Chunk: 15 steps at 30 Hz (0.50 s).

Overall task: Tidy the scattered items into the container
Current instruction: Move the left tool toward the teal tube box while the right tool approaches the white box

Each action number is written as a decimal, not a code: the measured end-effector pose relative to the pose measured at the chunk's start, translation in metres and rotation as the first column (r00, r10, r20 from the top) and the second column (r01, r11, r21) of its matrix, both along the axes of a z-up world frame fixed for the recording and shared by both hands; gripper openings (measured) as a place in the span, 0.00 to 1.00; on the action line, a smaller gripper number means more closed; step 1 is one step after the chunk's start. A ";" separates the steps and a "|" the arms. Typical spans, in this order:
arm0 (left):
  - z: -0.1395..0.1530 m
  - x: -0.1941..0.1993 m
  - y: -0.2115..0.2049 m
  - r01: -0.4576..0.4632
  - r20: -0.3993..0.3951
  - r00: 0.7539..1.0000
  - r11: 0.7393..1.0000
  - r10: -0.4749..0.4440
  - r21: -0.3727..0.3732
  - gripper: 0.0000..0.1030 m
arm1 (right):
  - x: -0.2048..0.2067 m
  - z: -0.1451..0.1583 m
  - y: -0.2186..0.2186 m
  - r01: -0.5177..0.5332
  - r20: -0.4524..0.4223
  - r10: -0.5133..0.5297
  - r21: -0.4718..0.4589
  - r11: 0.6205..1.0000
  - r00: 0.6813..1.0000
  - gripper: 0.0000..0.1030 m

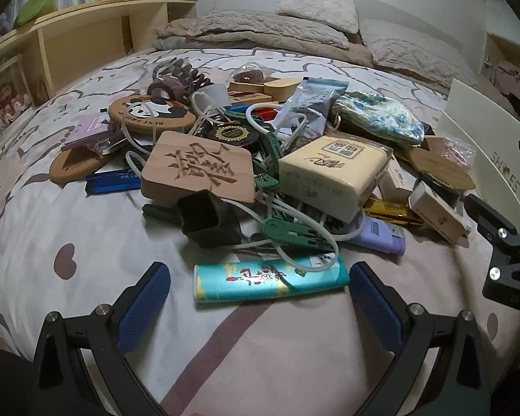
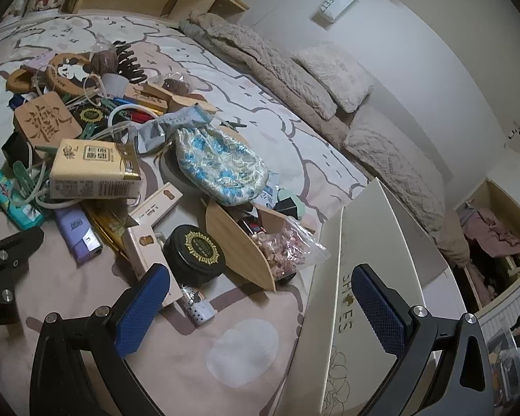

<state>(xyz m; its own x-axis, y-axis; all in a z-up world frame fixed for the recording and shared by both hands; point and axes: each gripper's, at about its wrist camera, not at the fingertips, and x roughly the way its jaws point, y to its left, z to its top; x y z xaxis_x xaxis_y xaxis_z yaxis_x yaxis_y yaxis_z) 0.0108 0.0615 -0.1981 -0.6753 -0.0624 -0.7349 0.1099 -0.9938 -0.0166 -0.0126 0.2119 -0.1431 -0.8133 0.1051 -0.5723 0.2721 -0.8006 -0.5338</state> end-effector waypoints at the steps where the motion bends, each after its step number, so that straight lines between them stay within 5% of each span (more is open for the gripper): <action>1: 0.000 0.001 0.000 0.005 -0.001 1.000 1.000 -0.005 0.004 0.99 | 0.000 0.001 0.000 0.003 -0.001 -0.003 -0.005 1.000 1.000 1.00; 10: 0.003 0.016 0.001 0.057 -0.015 0.998 0.998 -0.057 -0.008 0.88 | -0.028 0.008 0.013 0.119 0.018 -0.118 -0.133 0.984 0.993 1.00; 15: 0.003 0.025 -0.001 0.109 -0.017 0.994 0.994 -0.109 -0.010 0.84 | -0.037 -0.004 0.004 0.100 0.022 -0.099 -0.062 0.993 0.995 1.00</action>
